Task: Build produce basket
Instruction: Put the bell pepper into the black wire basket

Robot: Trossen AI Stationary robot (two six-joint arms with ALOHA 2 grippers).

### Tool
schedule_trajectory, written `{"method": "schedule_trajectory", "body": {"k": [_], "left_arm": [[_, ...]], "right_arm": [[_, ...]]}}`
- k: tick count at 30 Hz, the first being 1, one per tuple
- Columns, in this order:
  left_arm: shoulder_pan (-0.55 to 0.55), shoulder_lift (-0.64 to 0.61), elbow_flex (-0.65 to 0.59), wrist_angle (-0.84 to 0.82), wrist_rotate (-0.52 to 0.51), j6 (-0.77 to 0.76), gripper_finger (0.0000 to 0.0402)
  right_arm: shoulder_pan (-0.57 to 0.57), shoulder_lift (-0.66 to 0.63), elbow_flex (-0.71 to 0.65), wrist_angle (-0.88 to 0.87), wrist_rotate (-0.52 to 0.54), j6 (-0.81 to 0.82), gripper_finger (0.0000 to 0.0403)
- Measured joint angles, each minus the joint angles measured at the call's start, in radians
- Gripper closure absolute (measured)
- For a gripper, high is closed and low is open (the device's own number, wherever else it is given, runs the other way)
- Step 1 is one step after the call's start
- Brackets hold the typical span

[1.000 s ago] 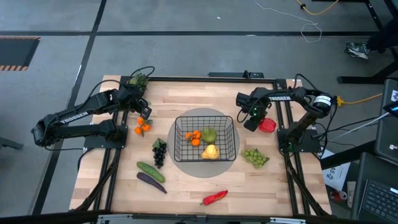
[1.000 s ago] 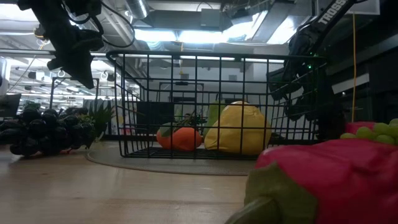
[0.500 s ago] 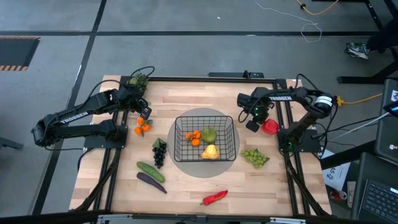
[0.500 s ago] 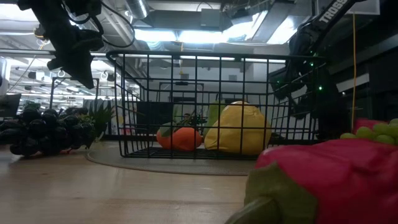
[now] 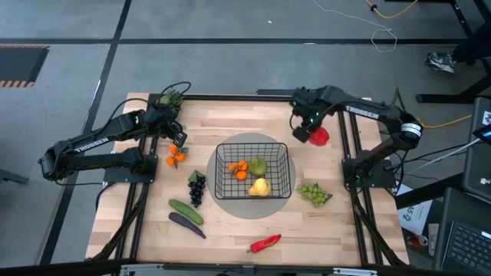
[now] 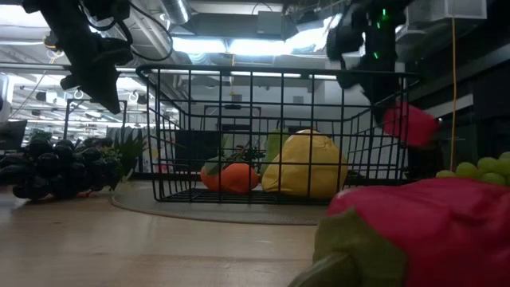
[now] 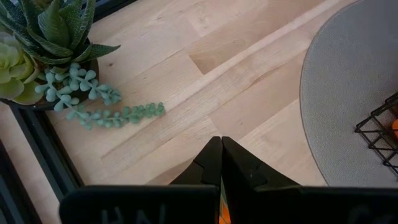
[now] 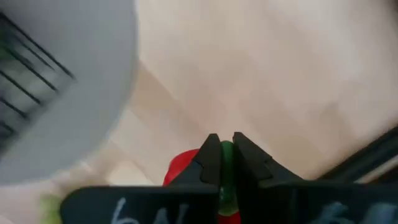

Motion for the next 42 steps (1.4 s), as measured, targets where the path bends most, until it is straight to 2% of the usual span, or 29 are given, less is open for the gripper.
{"method": "schedule_trajectory", "body": {"k": [7, 10, 14, 17, 23, 29, 38, 42], "left_arm": [[0.0, 0.0, 0.0, 0.0, -0.001, 0.0, 0.0401], [0.0, 0.0, 0.0, -0.001, -0.008, 0.001, 0.0401], [0.0, 0.0, 0.0, -0.001, -0.009, 0.001, 0.0401], [0.0, 0.0, 0.0, -0.01, -0.009, 0.001, 0.0401], [0.0, 0.0, 0.0, -0.009, -0.009, 0.001, 0.0401], [0.0, 0.0, 0.0, -0.009, -0.009, 0.001, 0.0401], [0.0, 0.0, 0.0, -0.008, -0.008, 0.0, 0.0401], [0.0, 0.0, 0.0, -0.008, -0.008, 0.0, 0.0401]], "right_arm": [[0.039, -0.045, 0.252, 0.062, -0.033, -0.098, 0.0394], [0.071, -0.081, 0.281, 0.234, -0.181, -0.156, 0.0393], [0.115, -0.119, 0.279, 0.498, -0.486, -0.202, 0.0392], [0.164, -0.13, 0.266, 0.666, -0.584, -0.205, 0.0392], [0.256, -0.122, 0.215, 0.867, -0.573, -0.257, 0.0392], [0.315, -0.116, 0.071, 1.044, -0.534, -0.274, 0.0392], [0.386, -0.115, -0.214, 1.595, -0.513, -0.226, 0.0392], [0.414, -0.115, -0.311, 1.778, -0.487, -0.226, 0.0391]]}}
